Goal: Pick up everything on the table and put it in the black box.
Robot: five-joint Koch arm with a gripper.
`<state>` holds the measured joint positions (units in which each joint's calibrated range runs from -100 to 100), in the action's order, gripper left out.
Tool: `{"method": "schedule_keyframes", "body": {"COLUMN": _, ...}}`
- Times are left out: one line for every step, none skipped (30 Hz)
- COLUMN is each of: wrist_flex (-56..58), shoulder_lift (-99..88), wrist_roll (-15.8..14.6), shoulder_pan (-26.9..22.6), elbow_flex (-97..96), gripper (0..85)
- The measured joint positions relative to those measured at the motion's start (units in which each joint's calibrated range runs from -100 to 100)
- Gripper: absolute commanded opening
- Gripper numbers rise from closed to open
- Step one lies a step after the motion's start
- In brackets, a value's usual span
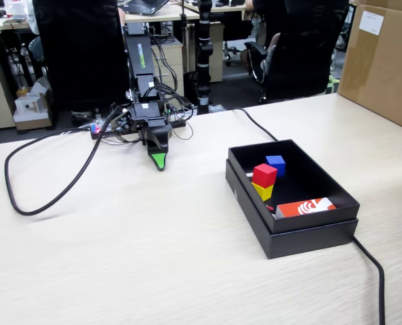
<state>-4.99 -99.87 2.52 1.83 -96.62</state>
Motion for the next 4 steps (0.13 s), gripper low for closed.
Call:
{"method": "schedule_keyframes", "body": {"wrist_flex": 0.0, "shoulder_lift": -0.1, "wrist_roll": 0.0, "shoulder_pan": 0.0, "elbow_flex": 0.0, "gripper": 49.3}}
{"method": "schedule_keyframes", "body": {"wrist_flex": 0.0, "shoulder_lift": -0.1, "wrist_roll": 0.0, "shoulder_pan": 0.0, "elbow_flex": 0.0, "gripper": 49.3}}
{"method": "schedule_keyframes", "body": {"wrist_flex": 0.0, "shoulder_lift": -0.1, "wrist_roll": 0.0, "shoulder_pan": 0.0, "elbow_flex": 0.0, "gripper": 49.3}}
{"method": "schedule_keyframes", "body": {"wrist_flex": 0.0, "shoulder_lift": -0.1, "wrist_roll": 0.0, "shoulder_pan": 0.0, "elbow_flex": 0.0, "gripper": 49.3}}
